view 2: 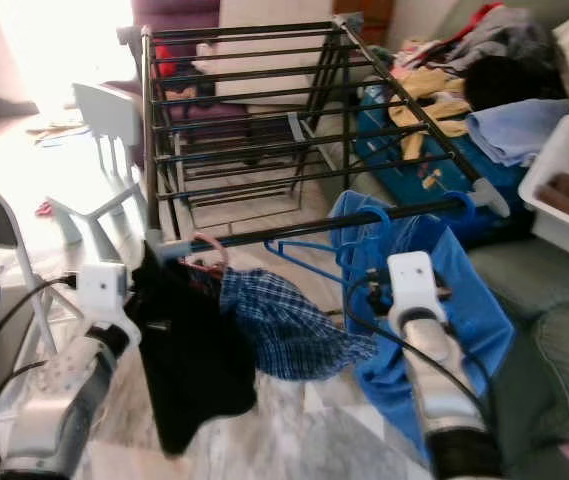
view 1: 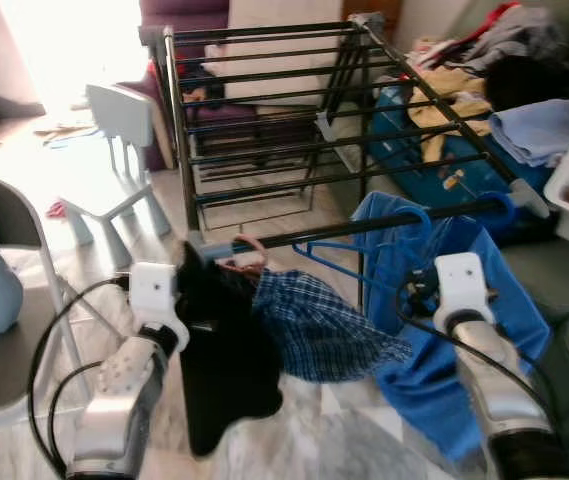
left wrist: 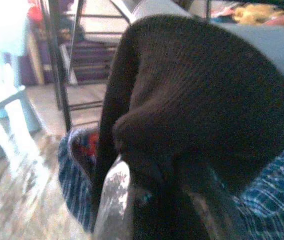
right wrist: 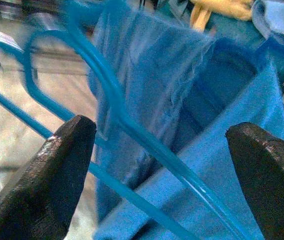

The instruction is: Hang hanger

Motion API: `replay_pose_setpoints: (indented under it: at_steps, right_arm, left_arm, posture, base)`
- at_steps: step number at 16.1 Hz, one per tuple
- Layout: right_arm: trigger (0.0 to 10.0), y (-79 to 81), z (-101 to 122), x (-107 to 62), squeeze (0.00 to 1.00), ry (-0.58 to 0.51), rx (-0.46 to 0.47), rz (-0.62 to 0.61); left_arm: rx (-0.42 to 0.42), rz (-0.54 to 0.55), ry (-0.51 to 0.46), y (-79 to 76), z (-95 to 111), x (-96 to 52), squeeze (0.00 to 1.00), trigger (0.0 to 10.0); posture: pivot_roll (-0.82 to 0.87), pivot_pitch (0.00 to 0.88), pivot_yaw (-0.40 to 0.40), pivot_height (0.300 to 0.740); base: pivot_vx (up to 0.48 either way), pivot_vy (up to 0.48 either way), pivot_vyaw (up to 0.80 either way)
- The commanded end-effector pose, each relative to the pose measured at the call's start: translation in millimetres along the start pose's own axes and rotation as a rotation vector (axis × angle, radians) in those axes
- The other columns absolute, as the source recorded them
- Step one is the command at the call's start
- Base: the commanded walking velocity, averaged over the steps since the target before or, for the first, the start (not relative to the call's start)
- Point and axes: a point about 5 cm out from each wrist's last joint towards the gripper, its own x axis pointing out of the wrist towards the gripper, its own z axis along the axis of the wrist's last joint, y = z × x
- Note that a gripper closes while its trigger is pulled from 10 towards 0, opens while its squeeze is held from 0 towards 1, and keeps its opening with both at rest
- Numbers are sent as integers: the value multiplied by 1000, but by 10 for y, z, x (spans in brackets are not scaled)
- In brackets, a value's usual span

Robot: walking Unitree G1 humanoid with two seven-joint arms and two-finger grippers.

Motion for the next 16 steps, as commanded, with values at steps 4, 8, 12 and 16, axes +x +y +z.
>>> replay_pose_setpoints:
  at_steps: [4,8,12,16]
  right_arm:
    - [10000,-118,-13,50,0,37,-52,46]
    - [10000,-324,-68,110,0,84,-133,108]
    - [10000,-484,-73,167,0,105,-170,127]
    - [10000,-361,-35,189,0,60,-159,164]
  left_arm:
    - [13,-10,-10,-6,76,24,0,10000]
    - [21,-20,7,-3,75,19,0,10000]
    - [29,-47,4,-5,93,-3,0,10000]
    - [45,-61,12,-20,91,-30,0,10000]
  posture:
    - [-84,0,2,740]
    - [-79,0,7,740]
    - [-69,0,7,740]
    - [-63,0,12,740]
  base:
    - [0,0,0]
    - [0,0,0]
    - [0,0,0]
    - [131,0,0]
